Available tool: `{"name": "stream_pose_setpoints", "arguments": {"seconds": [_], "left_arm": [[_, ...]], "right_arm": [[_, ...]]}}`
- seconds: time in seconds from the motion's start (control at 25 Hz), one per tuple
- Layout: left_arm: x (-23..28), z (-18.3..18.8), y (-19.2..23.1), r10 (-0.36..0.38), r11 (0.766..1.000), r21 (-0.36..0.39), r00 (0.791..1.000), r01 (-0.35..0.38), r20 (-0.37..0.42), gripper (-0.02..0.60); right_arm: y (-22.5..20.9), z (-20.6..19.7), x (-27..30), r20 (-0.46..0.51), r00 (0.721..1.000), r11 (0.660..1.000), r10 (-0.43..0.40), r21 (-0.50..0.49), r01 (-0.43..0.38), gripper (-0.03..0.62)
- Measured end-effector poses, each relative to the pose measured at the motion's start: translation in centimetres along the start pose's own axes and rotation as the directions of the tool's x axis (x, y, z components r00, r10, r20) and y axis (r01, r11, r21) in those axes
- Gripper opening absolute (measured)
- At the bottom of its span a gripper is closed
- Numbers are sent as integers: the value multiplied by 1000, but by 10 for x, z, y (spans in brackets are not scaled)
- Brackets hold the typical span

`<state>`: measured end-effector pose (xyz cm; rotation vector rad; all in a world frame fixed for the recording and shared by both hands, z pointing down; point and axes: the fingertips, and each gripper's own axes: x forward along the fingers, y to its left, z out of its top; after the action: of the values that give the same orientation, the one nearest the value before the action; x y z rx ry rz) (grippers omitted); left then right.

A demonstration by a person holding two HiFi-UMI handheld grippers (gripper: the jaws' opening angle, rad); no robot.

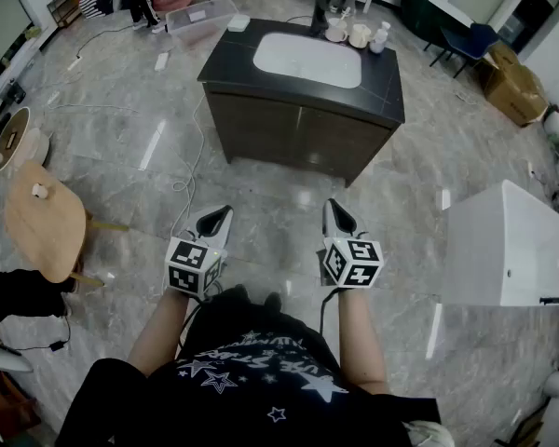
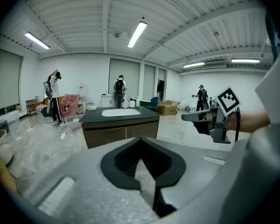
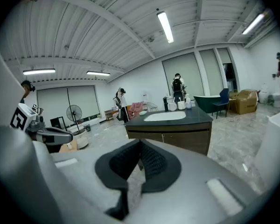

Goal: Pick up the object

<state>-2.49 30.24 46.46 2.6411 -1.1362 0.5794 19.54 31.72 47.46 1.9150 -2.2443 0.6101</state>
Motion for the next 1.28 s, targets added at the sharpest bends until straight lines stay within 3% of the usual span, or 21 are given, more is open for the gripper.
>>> {"name": "stream_pose_setpoints", "arguments": {"seconds": [0.36,0.6,0.96,1.16,1.28], "left_arm": [[0,-4,-54,-60,998,17,998,60,1,9],[-2,-11,-63,-55,998,12,998,55,-20,9],[-3,-4,-33,-2,1000,-1,1000,2,2,9],[7,-1,-5,4,1000,-26,1000,-3,6,9],[19,-1,20,1,999,-50,1000,-1,3,9]], "right_arm": [[-14,-11,-23,-11,1000,1000,21,7,-21,5],[-25,-17,-31,-10,1000,1000,7,27,-6,5],[-29,-2,-18,57,998,998,-5,69,1,8],[-20,4,11,19,1000,999,1,53,-2,117],[-12,10,38,0,1000,998,11,59,-11,150]]}}
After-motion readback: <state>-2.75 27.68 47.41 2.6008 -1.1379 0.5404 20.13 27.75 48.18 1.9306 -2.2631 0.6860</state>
